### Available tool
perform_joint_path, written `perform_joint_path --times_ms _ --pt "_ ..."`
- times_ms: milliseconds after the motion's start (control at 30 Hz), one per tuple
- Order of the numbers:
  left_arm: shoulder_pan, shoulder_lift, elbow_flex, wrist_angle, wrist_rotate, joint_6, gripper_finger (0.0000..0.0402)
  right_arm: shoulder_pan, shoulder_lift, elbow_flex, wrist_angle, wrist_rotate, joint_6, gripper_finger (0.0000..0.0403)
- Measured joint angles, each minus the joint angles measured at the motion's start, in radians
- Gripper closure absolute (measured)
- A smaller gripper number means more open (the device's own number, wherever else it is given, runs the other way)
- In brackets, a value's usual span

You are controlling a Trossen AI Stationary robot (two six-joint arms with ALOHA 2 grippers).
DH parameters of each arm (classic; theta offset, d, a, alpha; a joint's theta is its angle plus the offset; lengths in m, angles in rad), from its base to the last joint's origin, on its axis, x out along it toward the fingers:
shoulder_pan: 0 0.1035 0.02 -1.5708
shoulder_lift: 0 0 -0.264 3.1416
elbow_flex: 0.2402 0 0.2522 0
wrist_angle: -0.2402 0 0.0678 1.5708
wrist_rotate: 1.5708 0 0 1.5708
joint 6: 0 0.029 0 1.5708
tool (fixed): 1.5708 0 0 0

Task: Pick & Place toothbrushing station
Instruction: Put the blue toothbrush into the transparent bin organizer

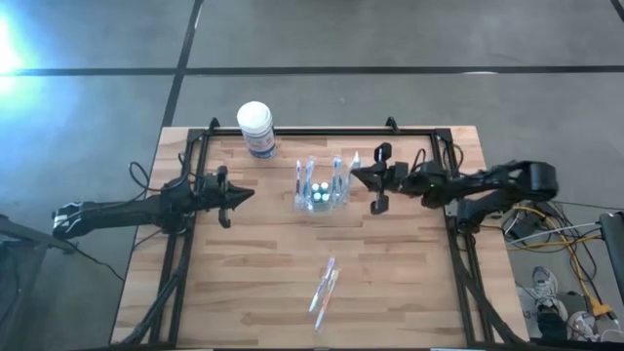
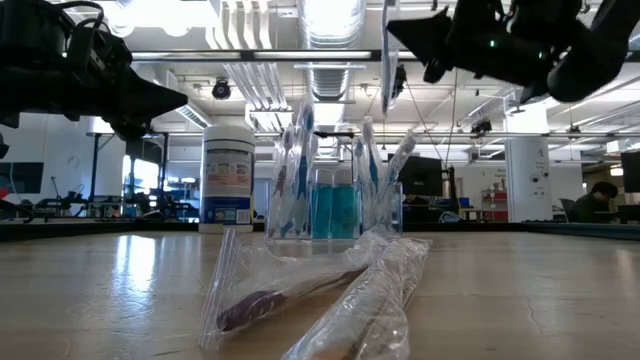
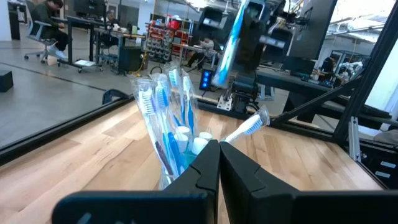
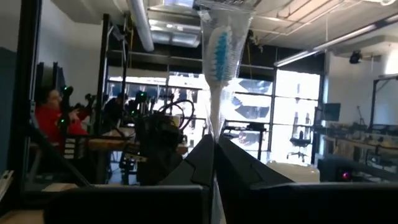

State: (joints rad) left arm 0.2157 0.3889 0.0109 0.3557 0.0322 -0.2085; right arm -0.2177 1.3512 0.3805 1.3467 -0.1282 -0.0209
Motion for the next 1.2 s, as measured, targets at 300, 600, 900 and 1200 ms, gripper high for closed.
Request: perform_joint_path --times_ms 300,600,900,1200 --pt "0.0 0.0 0.0 0.001 0.0 -0.004 0.0388 -0.002 0.278 -0.04 0.218 0.19 0.033 0.0395" --pt "0.0 0.0 0.0 0.001 0.0 -0.014 0.0388 0.008 0.392 0.017 0.223 0.289 0.054 0.0395" --pt "0.0 0.0 0.0 -0.001 0.0 -0.028 0.0388 0.064 0.454 0.03 0.224 0.414 0.025 0.0395" --pt "0.0 0.0 0.0 0.0 0.0 -0.036 0.0388 0.112 0.52 0.038 0.224 0.523 0.019 0.0395"
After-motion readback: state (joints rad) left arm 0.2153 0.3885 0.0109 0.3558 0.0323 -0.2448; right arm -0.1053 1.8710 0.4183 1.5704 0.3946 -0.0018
